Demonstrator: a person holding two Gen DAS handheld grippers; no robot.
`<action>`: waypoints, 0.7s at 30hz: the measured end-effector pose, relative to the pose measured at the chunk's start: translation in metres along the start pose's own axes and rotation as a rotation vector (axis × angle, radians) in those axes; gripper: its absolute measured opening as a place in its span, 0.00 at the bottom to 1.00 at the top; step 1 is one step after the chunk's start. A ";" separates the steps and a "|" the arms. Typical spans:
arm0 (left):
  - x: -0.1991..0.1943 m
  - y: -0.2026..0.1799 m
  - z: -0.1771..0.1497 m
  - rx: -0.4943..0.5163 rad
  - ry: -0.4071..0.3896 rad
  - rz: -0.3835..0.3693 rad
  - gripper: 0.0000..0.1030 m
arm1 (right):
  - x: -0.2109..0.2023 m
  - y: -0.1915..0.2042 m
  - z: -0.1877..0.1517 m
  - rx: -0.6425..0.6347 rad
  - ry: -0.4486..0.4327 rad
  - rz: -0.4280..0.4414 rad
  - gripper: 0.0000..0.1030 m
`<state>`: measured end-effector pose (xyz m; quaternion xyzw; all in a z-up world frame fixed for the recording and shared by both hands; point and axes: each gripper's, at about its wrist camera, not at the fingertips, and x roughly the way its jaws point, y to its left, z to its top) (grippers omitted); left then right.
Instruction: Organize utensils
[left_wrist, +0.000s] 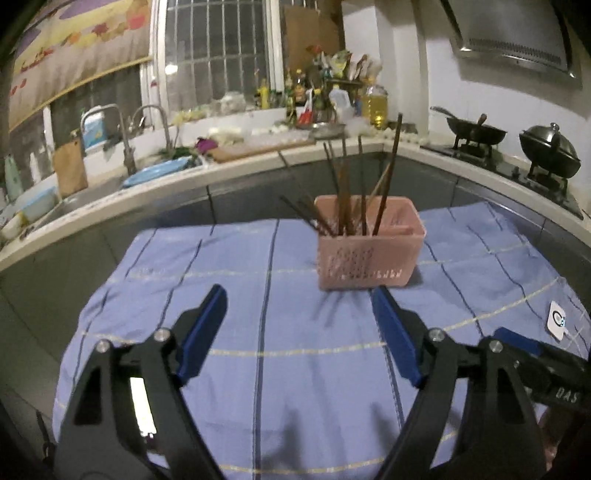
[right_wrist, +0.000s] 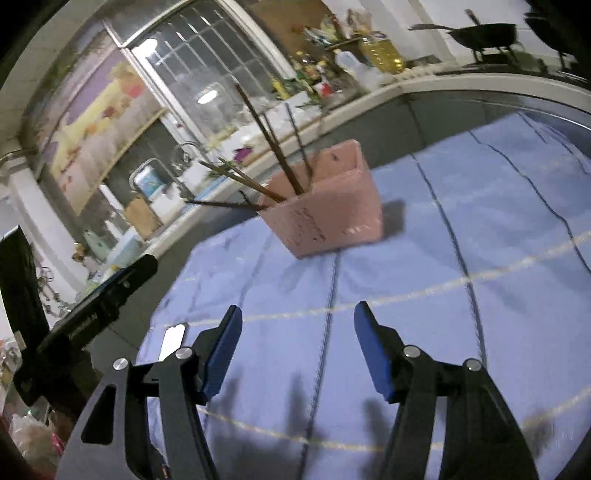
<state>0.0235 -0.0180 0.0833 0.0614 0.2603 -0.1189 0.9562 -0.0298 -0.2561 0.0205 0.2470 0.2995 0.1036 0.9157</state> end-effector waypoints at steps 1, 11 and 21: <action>0.000 0.001 -0.002 -0.003 0.003 0.006 0.78 | -0.002 0.001 -0.003 0.001 -0.004 -0.007 0.61; -0.012 -0.001 -0.007 0.007 -0.018 0.029 0.88 | -0.025 0.016 -0.003 -0.038 -0.064 -0.016 0.62; -0.021 -0.005 -0.006 0.025 -0.031 0.044 0.94 | -0.029 0.023 -0.003 -0.054 -0.078 -0.021 0.62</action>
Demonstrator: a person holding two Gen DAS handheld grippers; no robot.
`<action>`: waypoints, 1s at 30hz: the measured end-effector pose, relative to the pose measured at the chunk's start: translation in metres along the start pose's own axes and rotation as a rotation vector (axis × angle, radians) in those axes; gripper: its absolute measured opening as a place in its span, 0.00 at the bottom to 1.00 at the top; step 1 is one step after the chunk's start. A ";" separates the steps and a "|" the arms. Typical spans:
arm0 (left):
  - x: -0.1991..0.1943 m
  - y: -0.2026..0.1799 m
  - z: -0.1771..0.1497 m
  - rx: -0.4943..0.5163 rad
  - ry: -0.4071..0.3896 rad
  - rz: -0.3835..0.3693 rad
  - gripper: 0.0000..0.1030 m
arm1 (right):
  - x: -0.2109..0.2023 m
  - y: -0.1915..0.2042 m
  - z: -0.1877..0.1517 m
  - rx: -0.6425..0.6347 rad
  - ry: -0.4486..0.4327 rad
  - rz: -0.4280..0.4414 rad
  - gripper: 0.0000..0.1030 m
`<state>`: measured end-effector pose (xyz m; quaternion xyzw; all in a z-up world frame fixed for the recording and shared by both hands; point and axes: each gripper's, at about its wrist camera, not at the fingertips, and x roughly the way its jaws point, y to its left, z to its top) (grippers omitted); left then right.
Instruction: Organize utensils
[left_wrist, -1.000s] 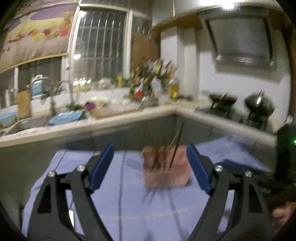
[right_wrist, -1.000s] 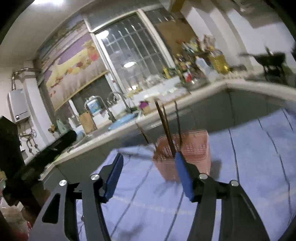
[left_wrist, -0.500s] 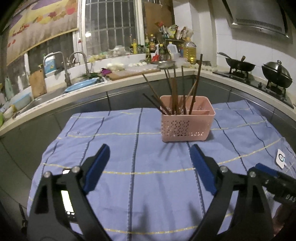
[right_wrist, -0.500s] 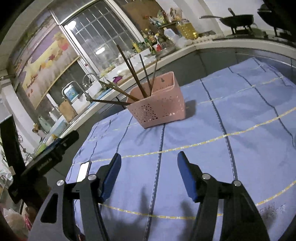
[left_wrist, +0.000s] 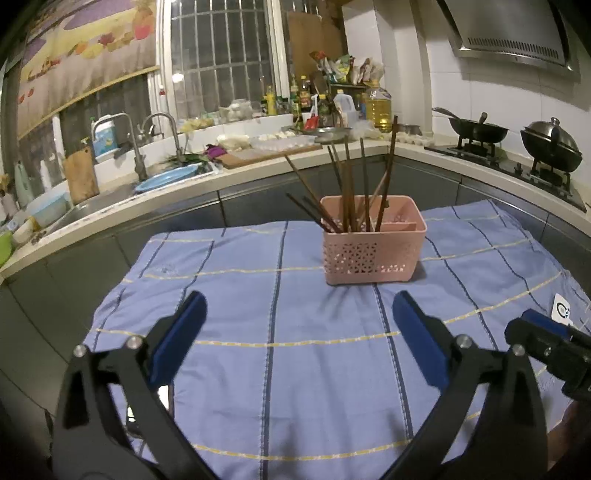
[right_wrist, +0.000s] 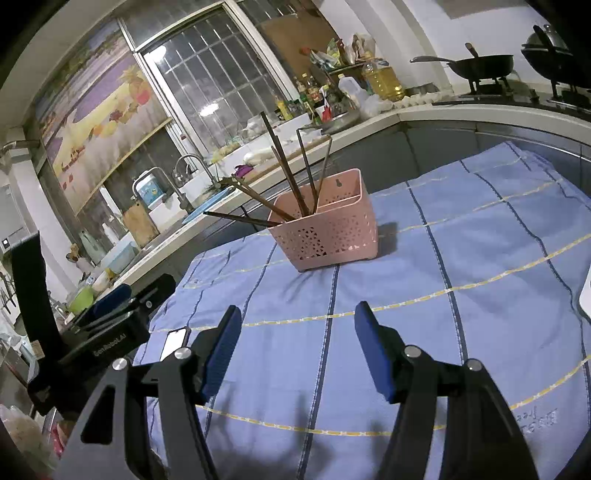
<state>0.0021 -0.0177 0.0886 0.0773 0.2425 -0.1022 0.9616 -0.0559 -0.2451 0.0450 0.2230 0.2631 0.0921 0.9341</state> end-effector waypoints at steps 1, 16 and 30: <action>-0.001 -0.001 0.000 0.001 0.000 0.001 0.94 | 0.000 0.000 0.000 0.001 0.002 0.000 0.63; 0.001 0.002 -0.001 -0.004 0.005 0.014 0.94 | 0.008 0.000 -0.003 0.003 0.022 0.006 0.67; 0.002 0.007 -0.003 -0.012 0.006 0.048 0.94 | 0.006 0.004 -0.002 -0.012 0.007 -0.012 0.71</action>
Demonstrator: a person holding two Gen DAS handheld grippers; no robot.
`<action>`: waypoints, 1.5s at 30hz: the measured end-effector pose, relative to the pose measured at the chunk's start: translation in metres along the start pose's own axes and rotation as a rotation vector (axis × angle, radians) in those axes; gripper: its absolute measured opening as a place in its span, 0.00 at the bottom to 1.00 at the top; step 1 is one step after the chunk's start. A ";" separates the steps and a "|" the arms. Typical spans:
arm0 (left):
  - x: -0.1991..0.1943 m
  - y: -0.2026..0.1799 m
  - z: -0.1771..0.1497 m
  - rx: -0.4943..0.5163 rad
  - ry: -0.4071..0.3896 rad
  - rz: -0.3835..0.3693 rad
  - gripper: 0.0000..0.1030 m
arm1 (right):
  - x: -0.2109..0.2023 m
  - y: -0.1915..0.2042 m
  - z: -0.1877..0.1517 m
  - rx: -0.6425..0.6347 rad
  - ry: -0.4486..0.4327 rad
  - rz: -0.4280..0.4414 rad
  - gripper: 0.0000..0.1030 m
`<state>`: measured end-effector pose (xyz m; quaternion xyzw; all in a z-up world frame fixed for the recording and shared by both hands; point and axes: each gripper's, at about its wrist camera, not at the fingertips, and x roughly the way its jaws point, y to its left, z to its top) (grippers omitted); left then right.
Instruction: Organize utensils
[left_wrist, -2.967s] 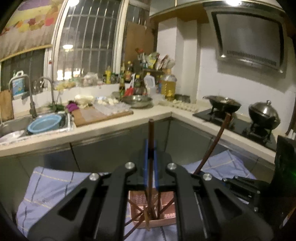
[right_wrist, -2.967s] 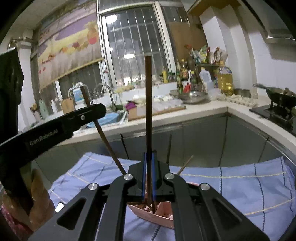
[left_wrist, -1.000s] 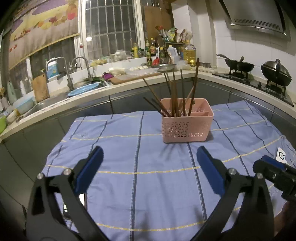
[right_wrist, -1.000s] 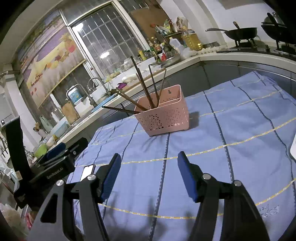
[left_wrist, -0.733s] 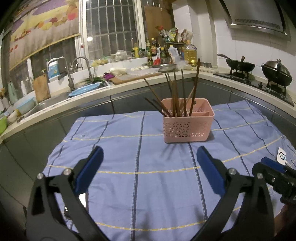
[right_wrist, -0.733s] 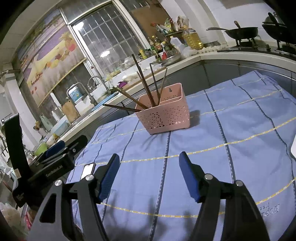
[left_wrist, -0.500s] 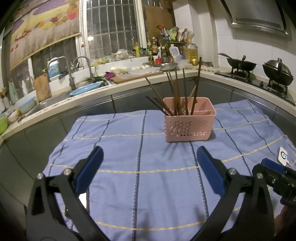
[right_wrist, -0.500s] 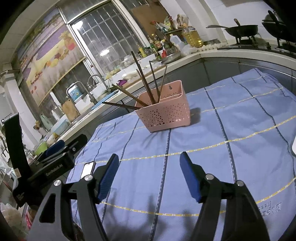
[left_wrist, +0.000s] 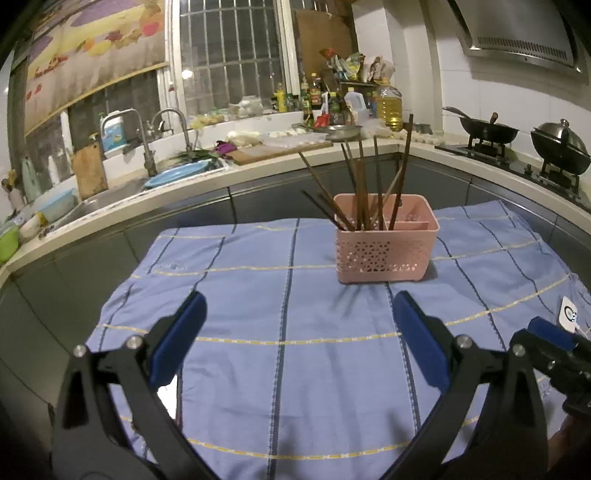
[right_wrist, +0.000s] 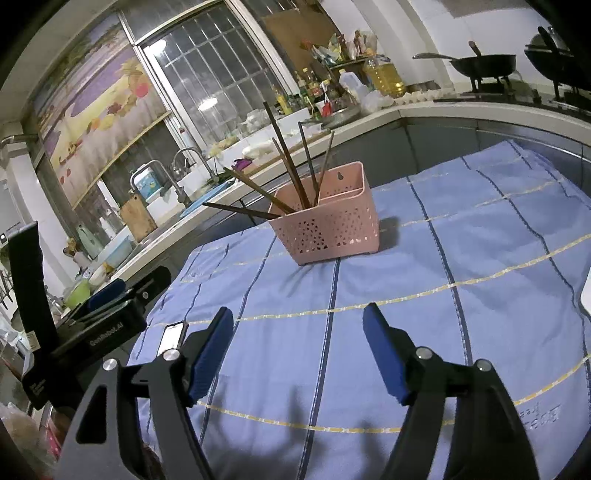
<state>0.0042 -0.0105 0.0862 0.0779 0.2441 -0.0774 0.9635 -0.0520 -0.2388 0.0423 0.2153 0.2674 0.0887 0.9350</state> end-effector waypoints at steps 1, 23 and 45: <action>-0.001 0.000 0.001 0.004 -0.004 0.001 0.94 | 0.000 0.000 0.000 -0.001 -0.002 -0.001 0.71; -0.014 0.008 0.001 -0.044 -0.065 0.006 0.94 | -0.012 0.018 0.007 -0.046 -0.045 0.004 0.78; -0.032 0.004 0.016 -0.014 -0.183 0.101 0.94 | -0.018 0.041 0.022 -0.106 -0.072 0.037 0.78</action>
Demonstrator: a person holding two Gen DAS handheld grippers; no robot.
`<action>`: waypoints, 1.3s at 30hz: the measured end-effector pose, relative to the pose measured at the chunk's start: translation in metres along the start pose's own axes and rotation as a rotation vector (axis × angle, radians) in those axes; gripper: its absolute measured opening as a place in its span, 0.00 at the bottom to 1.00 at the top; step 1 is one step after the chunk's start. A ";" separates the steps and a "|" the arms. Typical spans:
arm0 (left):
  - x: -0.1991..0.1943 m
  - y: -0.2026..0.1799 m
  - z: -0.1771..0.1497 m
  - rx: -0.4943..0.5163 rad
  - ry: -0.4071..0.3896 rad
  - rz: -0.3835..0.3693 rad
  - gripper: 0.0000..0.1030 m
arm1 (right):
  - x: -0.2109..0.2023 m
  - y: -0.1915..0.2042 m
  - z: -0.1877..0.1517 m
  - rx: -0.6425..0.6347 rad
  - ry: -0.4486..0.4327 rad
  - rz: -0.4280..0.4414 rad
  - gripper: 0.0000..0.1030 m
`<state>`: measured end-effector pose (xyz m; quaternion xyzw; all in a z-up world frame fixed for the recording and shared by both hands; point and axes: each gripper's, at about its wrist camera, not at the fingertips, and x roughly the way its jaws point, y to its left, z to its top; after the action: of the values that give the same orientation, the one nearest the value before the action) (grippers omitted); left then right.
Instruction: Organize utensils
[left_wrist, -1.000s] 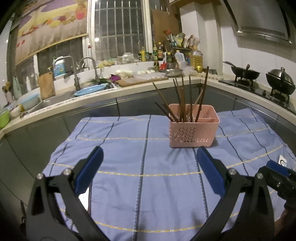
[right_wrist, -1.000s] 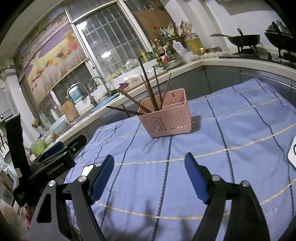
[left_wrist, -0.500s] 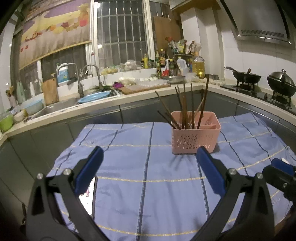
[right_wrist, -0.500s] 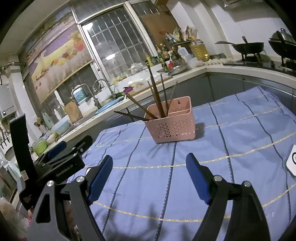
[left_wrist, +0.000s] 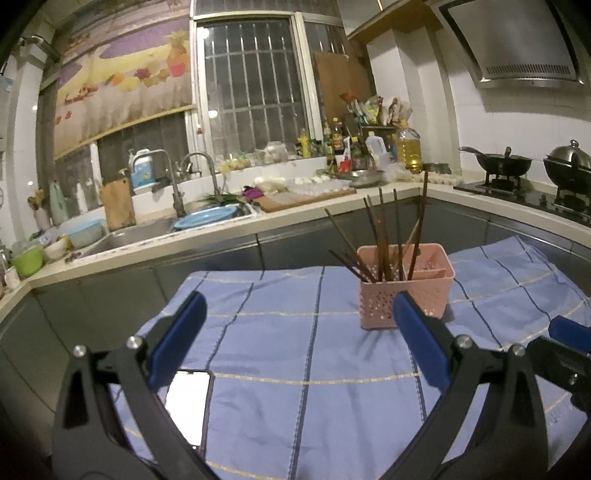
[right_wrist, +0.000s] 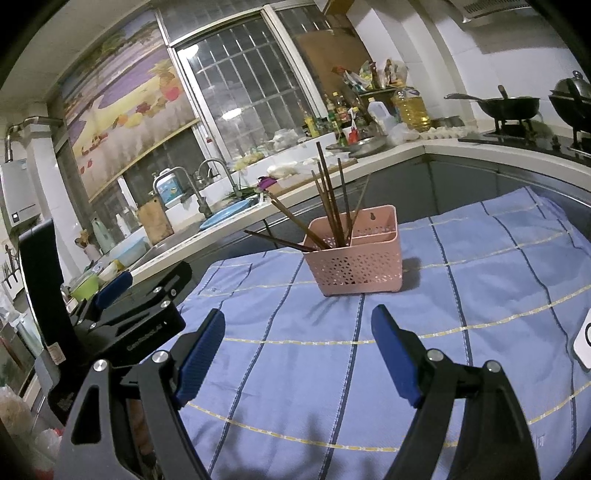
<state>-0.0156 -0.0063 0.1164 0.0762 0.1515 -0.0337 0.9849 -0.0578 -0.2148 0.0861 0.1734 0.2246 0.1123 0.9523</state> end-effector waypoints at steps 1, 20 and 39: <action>-0.001 0.000 0.000 0.000 -0.003 0.003 0.94 | 0.000 0.000 0.000 0.000 0.000 0.000 0.78; -0.010 -0.005 0.002 -0.016 -0.025 -0.036 0.94 | 0.000 -0.003 0.001 0.009 -0.001 -0.010 0.78; -0.011 -0.008 0.001 -0.021 -0.008 -0.045 0.94 | 0.000 -0.006 0.001 0.014 0.007 -0.009 0.78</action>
<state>-0.0265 -0.0135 0.1194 0.0621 0.1496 -0.0544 0.9853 -0.0564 -0.2203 0.0851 0.1786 0.2296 0.1070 0.9508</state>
